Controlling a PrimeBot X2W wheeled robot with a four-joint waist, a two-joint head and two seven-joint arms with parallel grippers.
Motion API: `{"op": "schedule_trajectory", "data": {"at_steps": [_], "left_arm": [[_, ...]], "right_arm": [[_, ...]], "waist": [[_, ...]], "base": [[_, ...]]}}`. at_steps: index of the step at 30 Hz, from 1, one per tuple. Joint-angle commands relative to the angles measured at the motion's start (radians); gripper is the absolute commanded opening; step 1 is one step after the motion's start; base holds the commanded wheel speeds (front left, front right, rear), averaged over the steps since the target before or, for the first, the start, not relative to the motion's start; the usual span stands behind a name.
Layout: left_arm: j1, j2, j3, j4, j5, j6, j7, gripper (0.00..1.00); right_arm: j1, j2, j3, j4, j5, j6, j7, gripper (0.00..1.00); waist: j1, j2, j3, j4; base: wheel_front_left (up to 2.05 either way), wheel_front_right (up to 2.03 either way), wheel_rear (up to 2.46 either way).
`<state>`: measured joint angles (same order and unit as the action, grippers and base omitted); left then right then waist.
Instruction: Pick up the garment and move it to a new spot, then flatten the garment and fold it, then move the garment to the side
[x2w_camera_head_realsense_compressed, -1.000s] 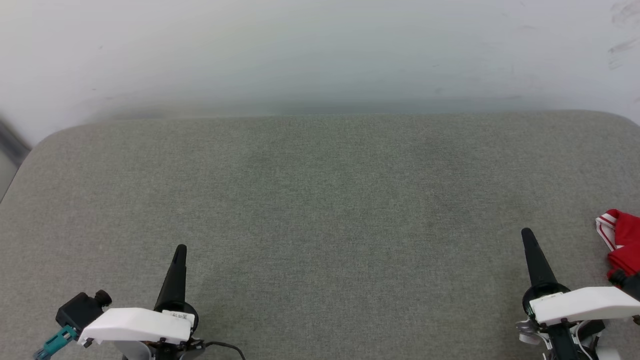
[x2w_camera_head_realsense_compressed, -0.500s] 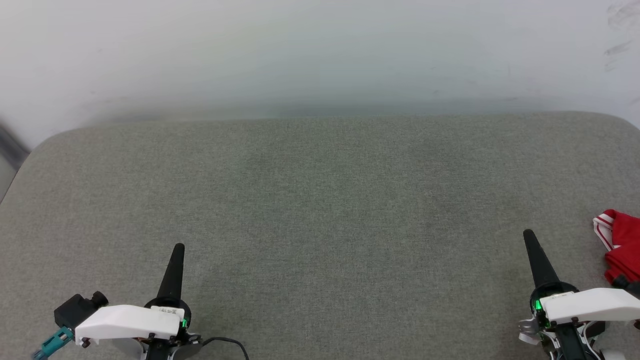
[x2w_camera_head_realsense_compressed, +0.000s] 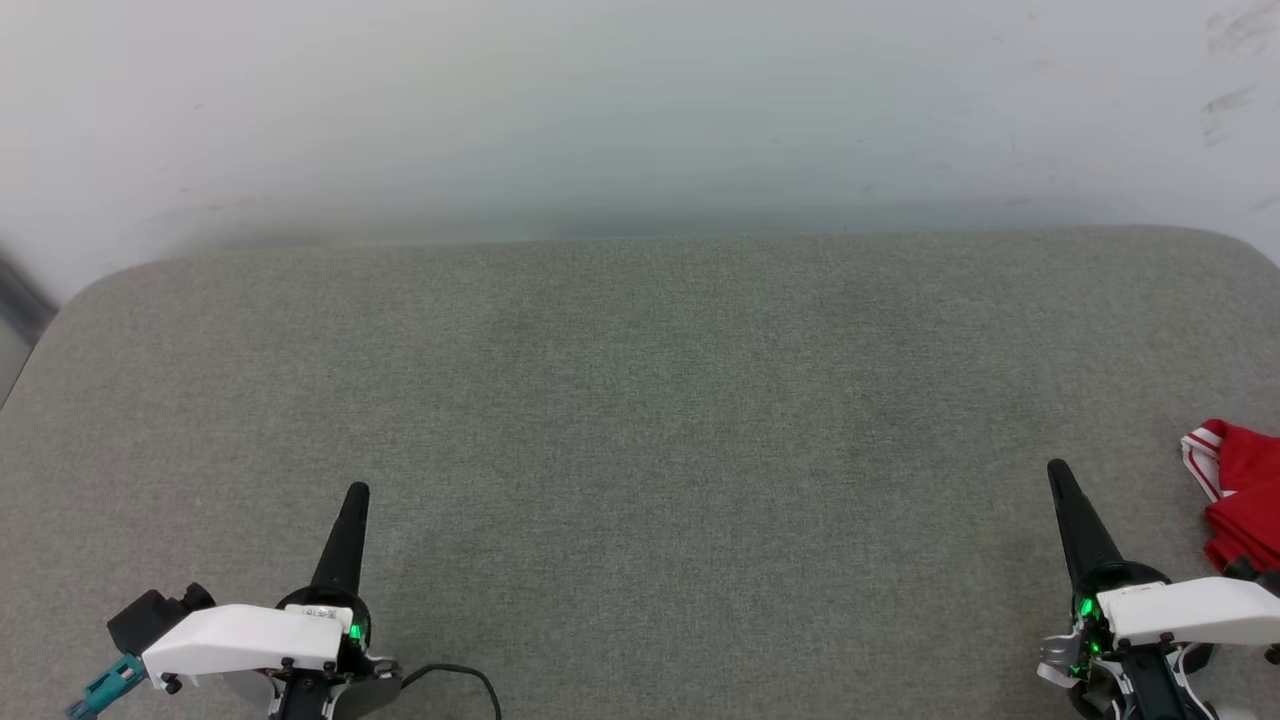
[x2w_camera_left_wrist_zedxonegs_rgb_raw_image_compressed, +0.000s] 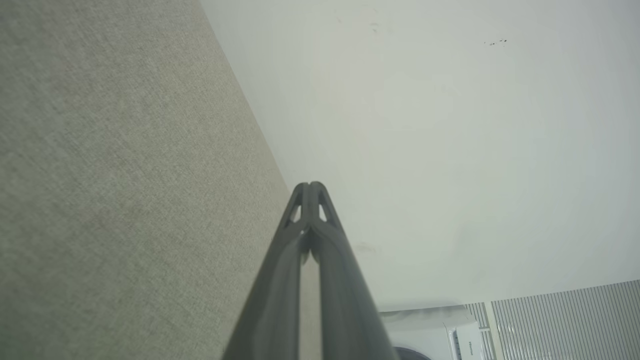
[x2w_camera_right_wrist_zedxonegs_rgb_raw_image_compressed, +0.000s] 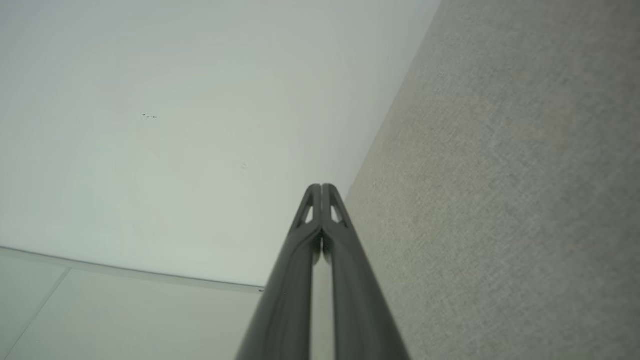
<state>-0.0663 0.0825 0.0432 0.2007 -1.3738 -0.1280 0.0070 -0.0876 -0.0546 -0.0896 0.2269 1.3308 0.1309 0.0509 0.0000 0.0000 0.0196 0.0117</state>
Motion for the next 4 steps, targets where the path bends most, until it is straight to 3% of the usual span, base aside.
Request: {"op": "schedule_trajectory", "data": {"at_steps": [1, 4], "left_arm": [[-0.019, 0.001, 0.006, 0.000, -0.017, -0.004, 0.006, 0.00], [-0.022, 0.000, 0.009, 0.004, -0.041, -0.004, 0.013, 0.00]], "right_arm": [[-0.024, 0.004, -0.004, -0.002, 0.019, 0.000, 0.004, 0.00], [-0.025, 0.004, -0.006, 0.000, 0.044, 0.000, 0.011, 0.00]], "waist": [[0.0000, 0.0000, 0.000, 0.000], [0.0000, 0.0000, -0.002, -0.001]], "base": [[0.00, 0.00, 0.00], [0.00, 0.00, 0.00]]}}
